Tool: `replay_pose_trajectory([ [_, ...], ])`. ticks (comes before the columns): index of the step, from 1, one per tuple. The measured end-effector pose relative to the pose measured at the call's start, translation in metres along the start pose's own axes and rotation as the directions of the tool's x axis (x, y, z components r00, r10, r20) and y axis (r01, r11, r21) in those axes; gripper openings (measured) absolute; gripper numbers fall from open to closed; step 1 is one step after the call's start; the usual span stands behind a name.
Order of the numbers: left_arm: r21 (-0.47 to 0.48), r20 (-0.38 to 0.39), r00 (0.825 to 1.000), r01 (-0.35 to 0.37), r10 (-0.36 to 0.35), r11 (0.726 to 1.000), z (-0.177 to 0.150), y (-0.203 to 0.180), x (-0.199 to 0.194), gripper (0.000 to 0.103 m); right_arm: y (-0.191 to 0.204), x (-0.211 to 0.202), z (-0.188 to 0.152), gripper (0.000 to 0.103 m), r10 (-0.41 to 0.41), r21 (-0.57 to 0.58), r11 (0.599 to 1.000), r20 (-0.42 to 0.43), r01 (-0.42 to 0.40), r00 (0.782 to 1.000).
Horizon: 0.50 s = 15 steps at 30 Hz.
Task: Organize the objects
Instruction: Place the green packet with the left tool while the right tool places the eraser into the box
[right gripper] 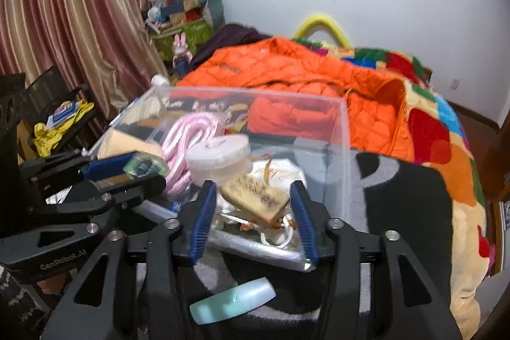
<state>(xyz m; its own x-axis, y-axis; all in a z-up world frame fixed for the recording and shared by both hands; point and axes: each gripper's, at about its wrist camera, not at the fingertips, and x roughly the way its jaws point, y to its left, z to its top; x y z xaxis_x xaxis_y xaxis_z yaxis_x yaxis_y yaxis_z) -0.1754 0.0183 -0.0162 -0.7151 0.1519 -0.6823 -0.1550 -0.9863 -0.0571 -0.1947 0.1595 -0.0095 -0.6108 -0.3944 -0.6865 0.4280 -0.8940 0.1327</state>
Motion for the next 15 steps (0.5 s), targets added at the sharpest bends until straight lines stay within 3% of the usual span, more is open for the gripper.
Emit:
replay_pose_trajectory([
  [15, 0.022, 0.009, 1.0, 0.025, -0.025, 0.999, -0.011, -0.01, -0.028, 0.038, 0.0, -0.02, -0.009, 0.051, -0.02, -0.01, 1.0, 0.033, 0.02, 0.999],
])
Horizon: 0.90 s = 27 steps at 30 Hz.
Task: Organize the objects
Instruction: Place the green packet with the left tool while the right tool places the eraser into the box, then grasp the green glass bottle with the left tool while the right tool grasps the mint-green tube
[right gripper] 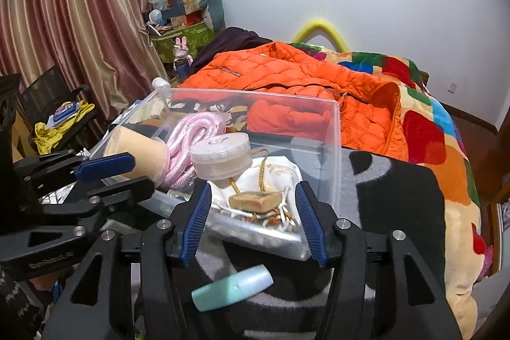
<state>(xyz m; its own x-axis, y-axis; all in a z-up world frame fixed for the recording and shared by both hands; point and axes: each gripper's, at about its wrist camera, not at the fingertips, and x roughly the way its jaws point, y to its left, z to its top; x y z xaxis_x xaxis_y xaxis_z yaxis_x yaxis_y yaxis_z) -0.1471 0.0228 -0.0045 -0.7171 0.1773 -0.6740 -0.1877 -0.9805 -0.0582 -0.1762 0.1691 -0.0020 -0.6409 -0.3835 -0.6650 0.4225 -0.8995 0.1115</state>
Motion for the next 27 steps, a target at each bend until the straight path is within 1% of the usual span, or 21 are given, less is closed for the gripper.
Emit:
replay_pose_trajectory([
  [2, 0.015, 0.007, 1.0, 0.005, -0.005, 1.0, -0.005, -0.005, -0.009, 0.039, -0.001, -0.006, -0.004, 0.051, -0.01, -0.003, 1.0, -0.001, 0.01, 1.0],
  [5, 0.026, -0.01, 1.0, 0.028, -0.027, 0.999, -0.016, -0.012, -0.018, 0.046, -0.003, -0.012, -0.013, 0.051, -0.02, -0.007, 1.0, -0.009, 0.02, 1.0],
  [8, 0.042, -0.048, 0.998, 0.045, -0.043, 0.998, -0.032, -0.023, -0.021, 0.046, -0.003, -0.018, -0.022, 0.053, -0.046, -0.02, 0.999, -0.011, 0.046, 0.999],
  [12, 0.064, -0.102, 0.991, 0.095, -0.088, 0.993, -0.054, -0.037, -0.021, 0.046, -0.006, -0.021, -0.033, 0.053, -0.045, -0.014, 0.999, -0.034, 0.045, 0.998],
  [15, 0.077, -0.125, 0.988, 0.1, -0.09, 0.992, -0.065, -0.047, -0.022, 0.046, -0.006, -0.016, -0.042, 0.053, -0.048, -0.013, 0.999, -0.064, 0.047, 0.997],
  [18, 0.068, -0.161, 0.979, 0.137, -0.124, 0.988, -0.074, -0.055, -0.021, 0.046, -0.006, -0.008, -0.054, 0.053, -0.036, 0.003, 0.999, -0.102, 0.037, 0.994],
  [20, 0.074, -0.173, 0.977, 0.142, -0.128, 0.987, -0.08, -0.06, -0.021, 0.046, -0.005, -0.001, -0.06, 0.053, -0.026, 0.016, 0.999, -0.126, 0.028, 0.992],
  [22, 0.069, -0.199, 0.969, 0.161, -0.145, 0.985, -0.088, -0.064, -0.018, 0.046, -0.004, 0.006, -0.064, 0.053, 0.001, 0.033, 0.999, -0.152, 0.004, 0.988],
  [24, 0.056, -0.222, 0.96, 0.185, -0.168, 0.981, -0.095, -0.065, -0.015, 0.049, -0.003, 0.013, -0.066, 0.053, 0.027, 0.051, 0.999, -0.169, -0.018, 0.985],
  [27, 0.047, -0.247, 0.955, 0.179, -0.163, 0.983, -0.107, -0.065, -0.01, 0.049, -0.003, 0.019, -0.066, 0.054, 0.06, 0.078, 0.996, -0.176, -0.047, 0.982],
])
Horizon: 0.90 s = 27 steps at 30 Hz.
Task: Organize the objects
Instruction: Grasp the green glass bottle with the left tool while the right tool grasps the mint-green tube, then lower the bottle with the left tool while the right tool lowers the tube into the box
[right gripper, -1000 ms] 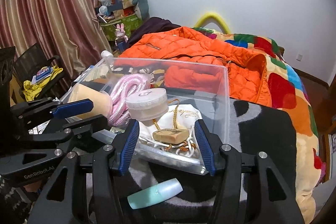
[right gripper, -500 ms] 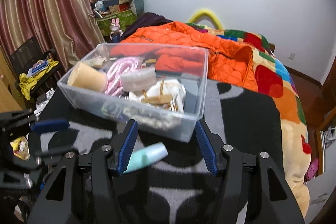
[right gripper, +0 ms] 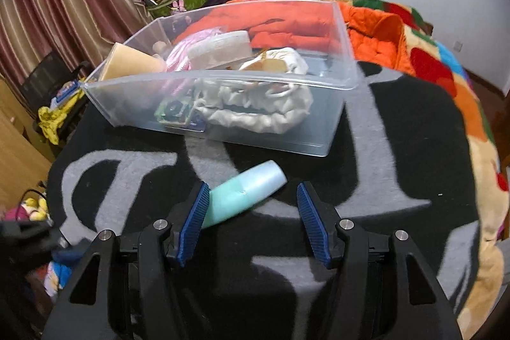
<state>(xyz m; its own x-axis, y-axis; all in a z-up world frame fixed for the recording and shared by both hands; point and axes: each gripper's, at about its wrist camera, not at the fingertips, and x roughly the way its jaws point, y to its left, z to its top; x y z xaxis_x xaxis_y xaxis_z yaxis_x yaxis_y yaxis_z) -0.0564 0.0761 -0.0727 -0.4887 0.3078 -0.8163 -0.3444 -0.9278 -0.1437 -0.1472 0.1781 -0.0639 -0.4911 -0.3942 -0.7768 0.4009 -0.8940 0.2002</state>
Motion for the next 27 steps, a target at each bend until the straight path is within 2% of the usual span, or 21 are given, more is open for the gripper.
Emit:
replay_pose_trajectory([
  [3, -0.014, 0.009, 1.0, -0.011, 0.011, 1.0, -0.007, 0.003, 0.003, 0.048, 0.003, 0.006, 0.001, 0.054, 0.027, 0.009, 1.0, -0.013, -0.027, 1.0],
  [5, -0.021, 0.03, 0.999, -0.038, 0.039, 0.999, -0.009, 0.004, 0.0, 0.046, 0.009, 0.009, 0.001, 0.057, 0.015, -0.002, 1.0, -0.008, -0.015, 1.0],
  [8, -0.043, 0.06, 0.995, -0.079, 0.081, 0.996, -0.011, 0.009, -0.005, 0.041, 0.013, 0.009, -0.001, 0.043, 0.006, -0.011, 1.0, 0.004, -0.006, 1.0],
  [10, -0.055, 0.081, 0.991, -0.106, 0.111, 0.993, -0.012, 0.014, -0.01, 0.041, 0.015, 0.008, -0.002, 0.024, 0.019, -0.018, 1.0, 0.005, -0.019, 1.0],
  [13, -0.074, 0.12, 0.981, -0.147, 0.156, 0.986, -0.011, 0.023, -0.022, 0.041, 0.015, 0.002, -0.005, 0.015, 0.018, -0.032, 0.999, 0.023, -0.017, 1.0],
  [21, -0.132, 0.202, 0.959, -0.174, 0.198, 0.976, 0.005, 0.046, -0.046, 0.041, 0.022, -0.02, -0.013, 0.014, 0.012, -0.065, 0.998, 0.065, -0.008, 0.998],
  [27, -0.147, 0.261, 0.945, -0.163, 0.198, 0.976, 0.027, 0.051, -0.066, 0.041, 0.021, -0.052, -0.003, 0.014, 0.037, -0.059, 0.998, 0.15, -0.029, 0.988],
])
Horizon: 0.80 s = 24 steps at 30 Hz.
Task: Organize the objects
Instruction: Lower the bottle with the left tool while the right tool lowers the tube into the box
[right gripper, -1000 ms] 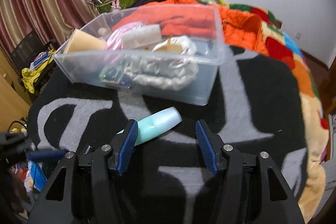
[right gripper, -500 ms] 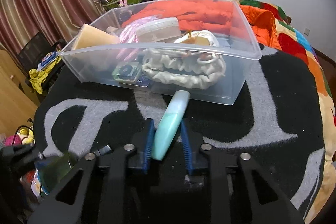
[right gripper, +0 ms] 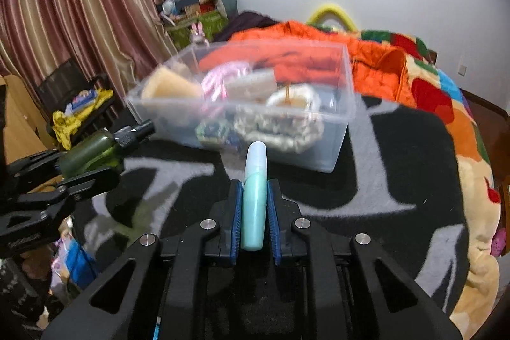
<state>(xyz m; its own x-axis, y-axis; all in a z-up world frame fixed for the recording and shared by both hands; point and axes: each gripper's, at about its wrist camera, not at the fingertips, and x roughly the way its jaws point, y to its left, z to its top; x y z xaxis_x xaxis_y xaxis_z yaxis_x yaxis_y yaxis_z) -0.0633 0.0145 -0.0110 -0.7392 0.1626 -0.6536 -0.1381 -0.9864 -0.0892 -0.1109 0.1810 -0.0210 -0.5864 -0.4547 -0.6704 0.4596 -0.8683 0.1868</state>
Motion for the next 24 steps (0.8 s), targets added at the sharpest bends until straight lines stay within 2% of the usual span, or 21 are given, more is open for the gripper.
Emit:
replay_pose_trajectory([
  [7, -0.044, 0.078, 0.997, 0.01, -0.006, 0.999, 0.034, 0.01, 0.001, 0.041, -0.002, -0.016, 0.027, 0.014, 0.002, 0.006, 1.0, 0.104, -0.003, 0.995],
  [13, -0.047, 0.119, 0.993, -0.007, 0.012, 0.999, 0.072, 0.014, 0.024, 0.041, -0.004, -0.005, 0.055, 0.014, -0.017, 0.008, 1.0, 0.157, 0.016, 0.987],
  [18, -0.043, 0.086, 0.996, -0.005, 0.008, 0.999, 0.09, 0.016, 0.059, 0.041, -0.009, 0.022, 0.073, 0.014, -0.036, 0.015, 0.999, 0.147, 0.034, 0.988],
  [24, -0.039, 0.024, 1.0, -0.005, 0.005, 0.999, 0.086, 0.019, 0.091, 0.041, -0.016, 0.049, 0.074, 0.014, -0.044, 0.017, 0.999, 0.093, 0.043, 0.995],
])
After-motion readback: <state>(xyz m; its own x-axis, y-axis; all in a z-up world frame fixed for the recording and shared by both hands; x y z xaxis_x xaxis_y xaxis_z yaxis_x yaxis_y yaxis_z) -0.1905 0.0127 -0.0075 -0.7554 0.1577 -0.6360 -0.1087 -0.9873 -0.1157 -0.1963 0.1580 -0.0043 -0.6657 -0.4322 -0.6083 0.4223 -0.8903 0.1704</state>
